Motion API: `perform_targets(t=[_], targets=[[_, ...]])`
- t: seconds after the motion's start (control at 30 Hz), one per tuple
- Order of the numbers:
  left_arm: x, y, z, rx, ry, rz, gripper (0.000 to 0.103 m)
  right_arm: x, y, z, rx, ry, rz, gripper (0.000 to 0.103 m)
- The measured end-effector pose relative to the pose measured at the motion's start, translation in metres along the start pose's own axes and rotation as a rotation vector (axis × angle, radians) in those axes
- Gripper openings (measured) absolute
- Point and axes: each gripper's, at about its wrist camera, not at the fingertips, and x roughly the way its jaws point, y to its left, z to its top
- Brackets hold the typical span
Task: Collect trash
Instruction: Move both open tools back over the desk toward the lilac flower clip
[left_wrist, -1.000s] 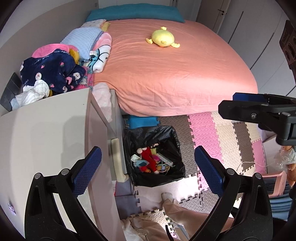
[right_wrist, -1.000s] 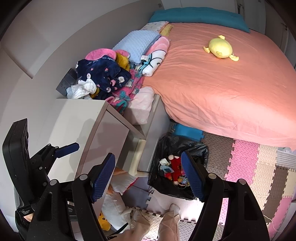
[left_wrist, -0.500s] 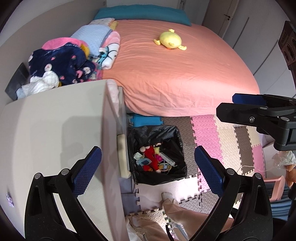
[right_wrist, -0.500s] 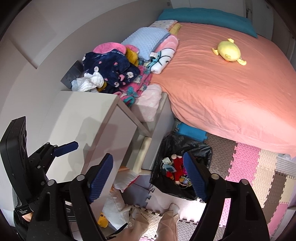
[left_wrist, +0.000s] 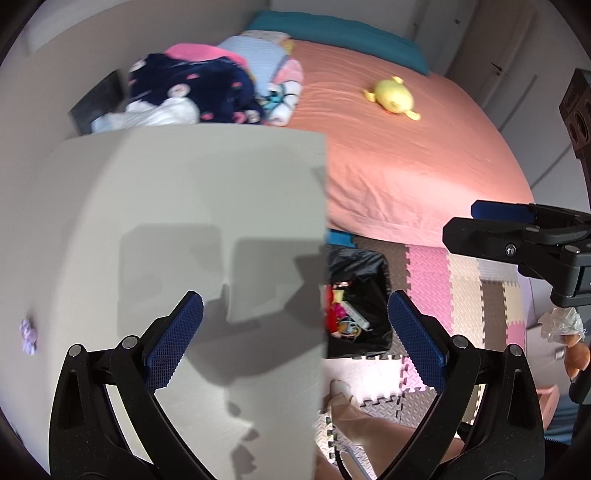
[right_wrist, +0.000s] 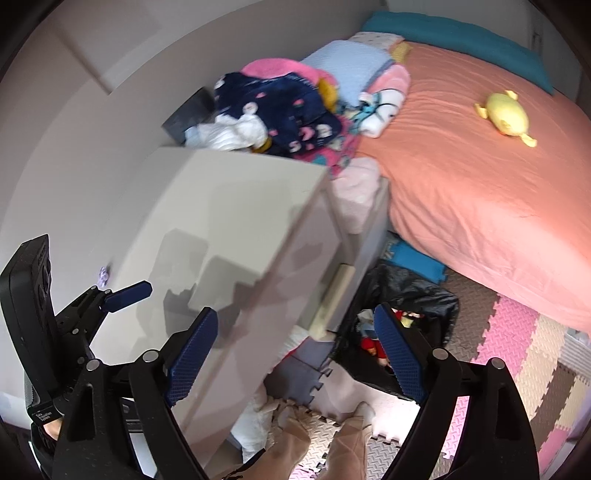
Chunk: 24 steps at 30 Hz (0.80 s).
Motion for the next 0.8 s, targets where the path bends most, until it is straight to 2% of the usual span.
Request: perform_targets(t=[0.17, 0.33, 0.5, 0.8], targets=[[-0.015, 0.039, -0.02, -0.068, -0.004, 0.034, 0.097, 0.019, 0.04, 0.001, -0.043, 0.021, 0.027, 0.09], [-0.028, 0.082, -0.042, -0.143, -0.012, 0.071, 0.097, 0.038, 0.08, 0.002, -0.083, 0.038, 0.047, 0.1], [-0.041, 0.126, -0.064, -0.228, -0.021, 0.103, 0.097, 0.059, 0.124, -0.002, -0.123, 0.051, 0.069, 0.1], [-0.067, 0.188, -0.099, -0.307, -0.035, 0.157, 0.097, 0.092, 0.188, -0.01, -0.167, 0.083, 0.102, 0.1]])
